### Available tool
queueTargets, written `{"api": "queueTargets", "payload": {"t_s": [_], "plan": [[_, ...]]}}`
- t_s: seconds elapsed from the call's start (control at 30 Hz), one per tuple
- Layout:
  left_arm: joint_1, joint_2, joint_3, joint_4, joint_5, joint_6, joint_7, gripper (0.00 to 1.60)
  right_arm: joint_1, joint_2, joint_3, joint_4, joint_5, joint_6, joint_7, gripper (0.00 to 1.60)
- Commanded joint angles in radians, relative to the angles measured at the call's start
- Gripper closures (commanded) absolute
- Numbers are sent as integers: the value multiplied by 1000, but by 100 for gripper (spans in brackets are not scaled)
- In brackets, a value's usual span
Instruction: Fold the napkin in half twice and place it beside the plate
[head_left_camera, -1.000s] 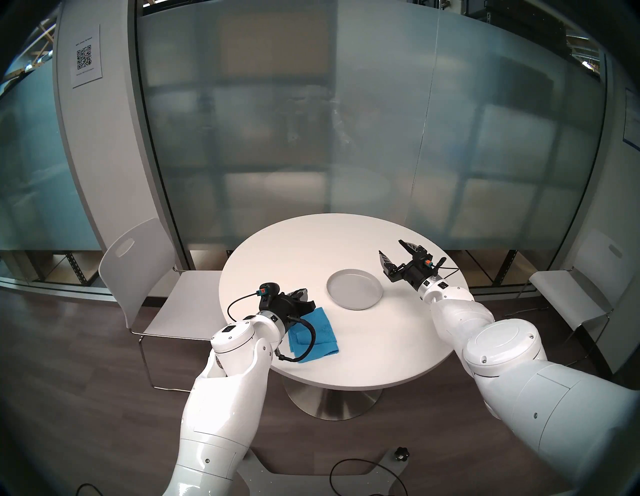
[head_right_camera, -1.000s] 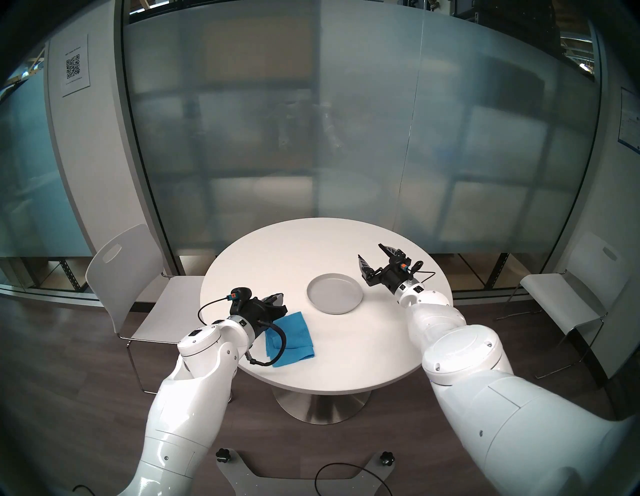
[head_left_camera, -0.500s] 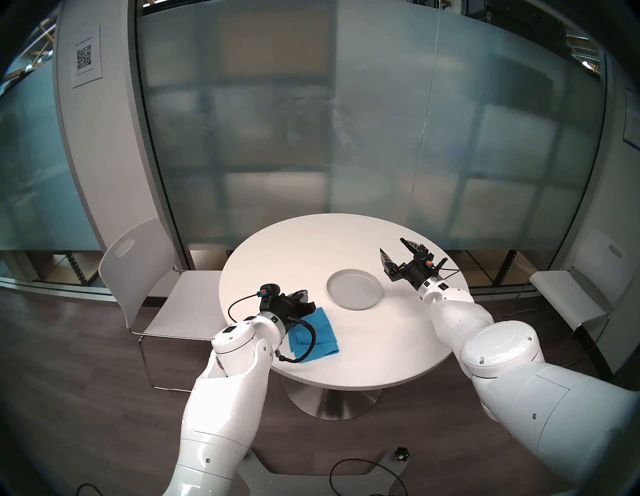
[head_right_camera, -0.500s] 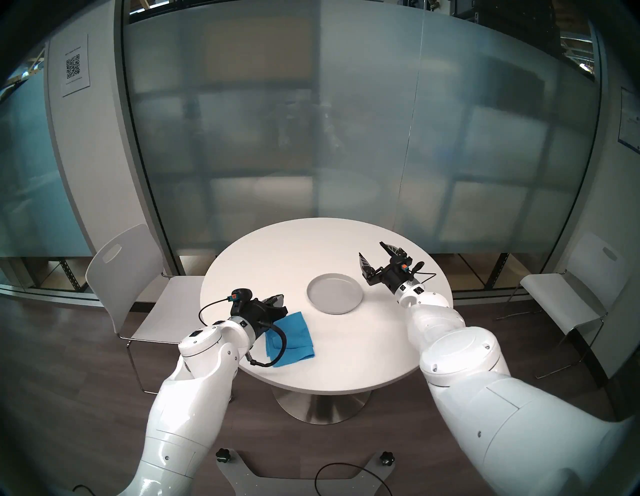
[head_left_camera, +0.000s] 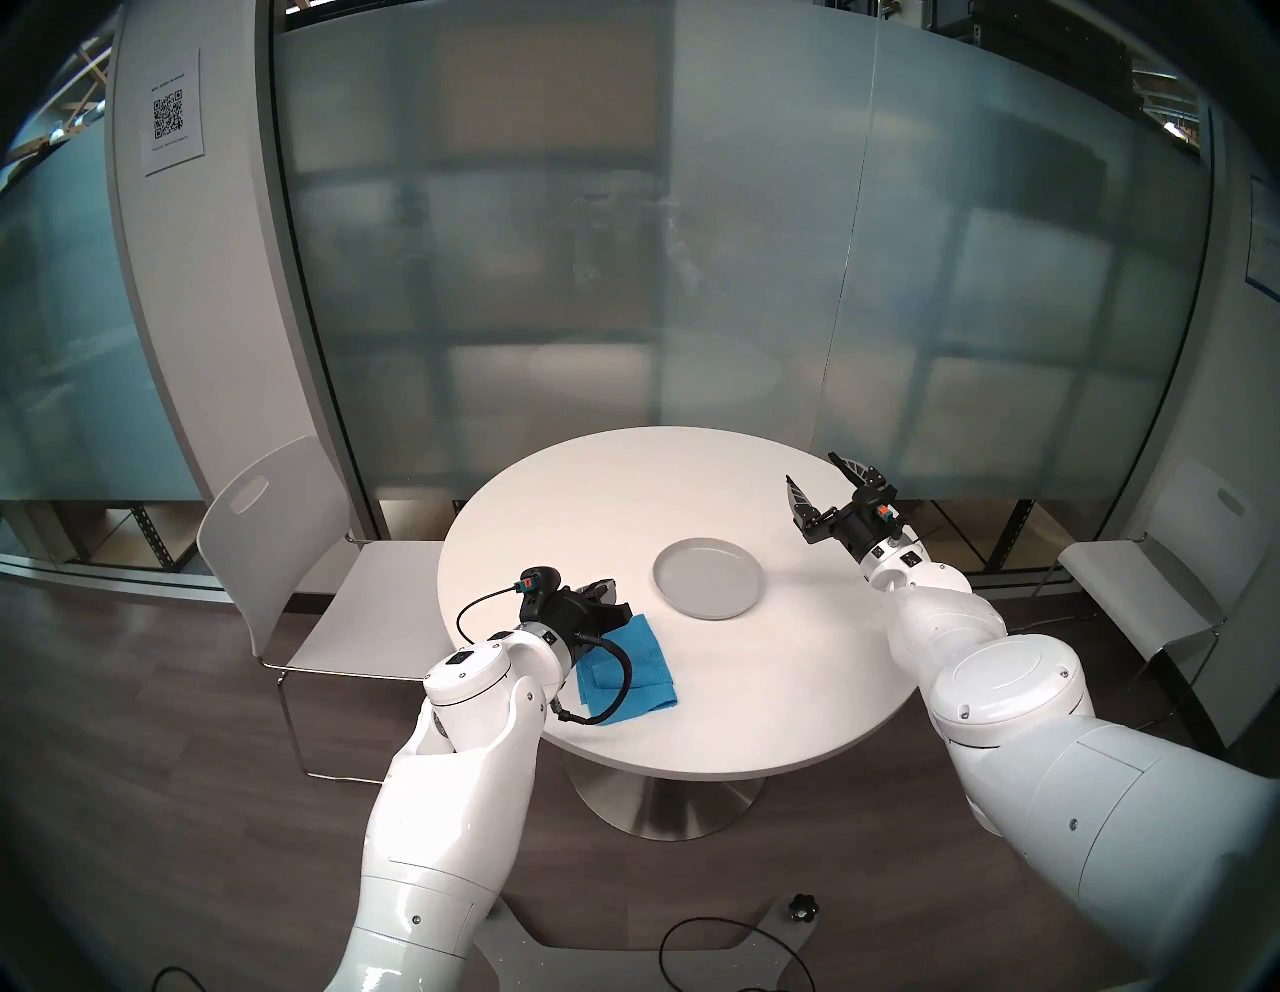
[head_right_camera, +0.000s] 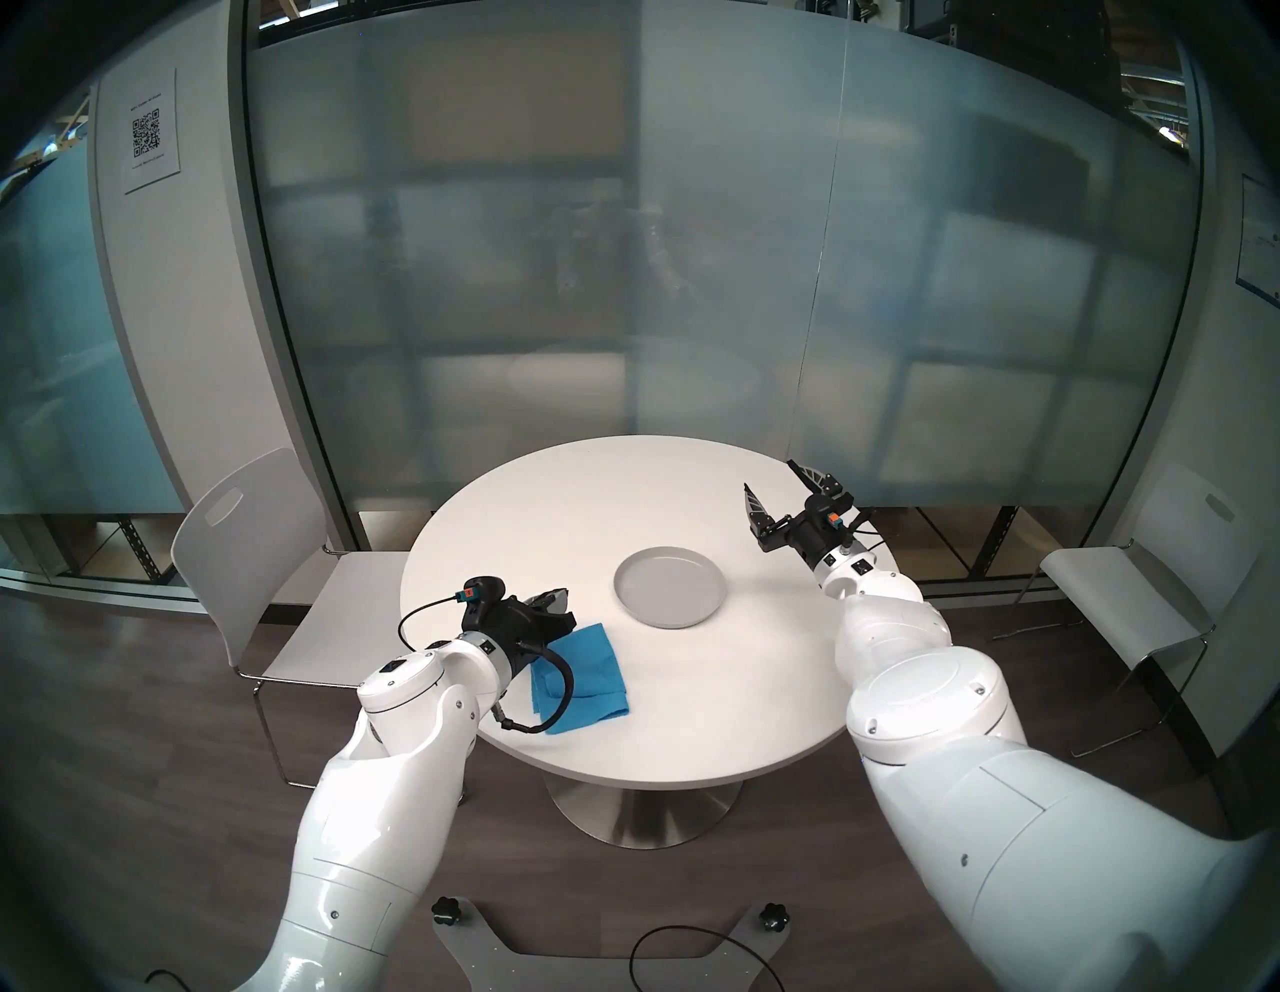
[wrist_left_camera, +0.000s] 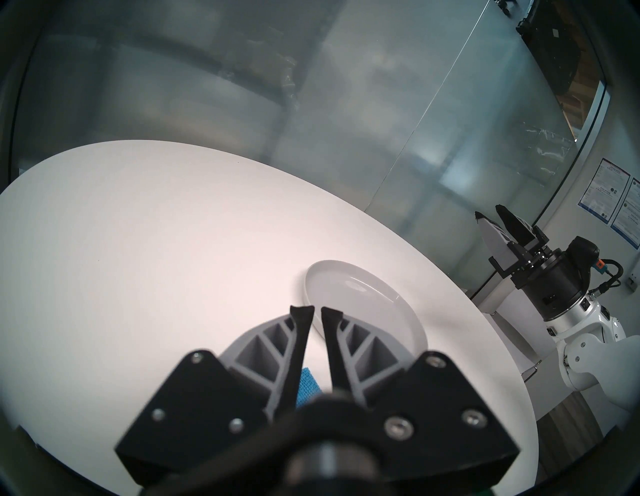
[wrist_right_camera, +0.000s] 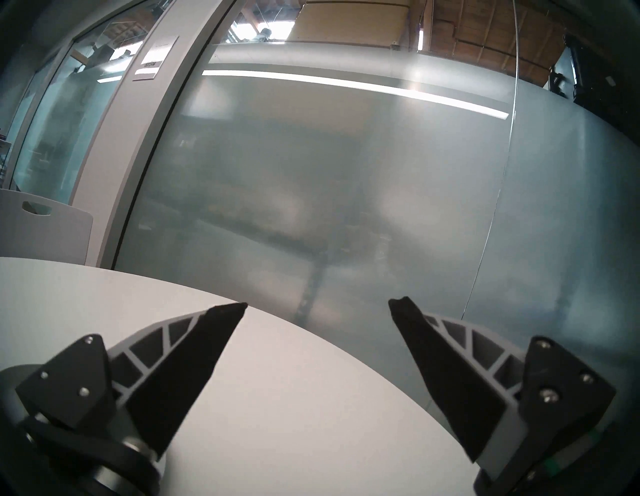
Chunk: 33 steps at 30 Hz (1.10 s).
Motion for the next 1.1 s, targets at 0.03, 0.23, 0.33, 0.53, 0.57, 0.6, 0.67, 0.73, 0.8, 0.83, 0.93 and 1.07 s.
{"api": "queueTargets", "payload": {"t_s": [0.03, 0.23, 0.33, 0.53, 0.57, 0.6, 0.67, 0.73, 0.8, 0.83, 0.93, 1.07], "plan": [[-8, 2, -9, -13, -1, -5, 1, 86, 39, 1, -4, -52, 11, -39, 3, 0], [-8, 1, -15, -9, -1, -5, 0, 85, 53, -1, -5, -79, 11, -46, 3, 0], [-10, -1, -17, -7, -2, -5, 0, 86, 60, -11, -10, -86, 8, -42, 7, 0], [-11, -3, -22, -2, -2, -4, -1, 85, 67, -39, -25, -92, 1, -33, 24, 0], [-11, -3, -23, -1, -2, -4, -1, 85, 66, -44, -27, -91, -1, -32, 27, 0], [-11, -4, -24, 0, -2, -4, -1, 85, 64, -50, -29, -91, -2, -30, 32, 0], [-11, -3, -27, 1, -2, -4, -1, 85, 62, -59, -33, -91, -4, -28, 41, 0], [-11, -3, -30, 3, -2, -4, -1, 85, 59, -69, -37, -91, -5, -26, 49, 0], [-11, -3, -31, 4, -2, -4, -1, 85, 57, -73, -39, -91, -6, -25, 54, 0], [-11, -3, -33, 5, -2, -4, -1, 85, 54, -79, -40, -91, -7, -23, 59, 0], [-11, -3, -36, 6, -2, -4, -1, 85, 46, -92, -44, -88, -10, -19, 72, 0], [-13, -3, -41, 8, -2, -5, -1, 85, 38, -104, -50, -91, -15, -10, 89, 0]]}}
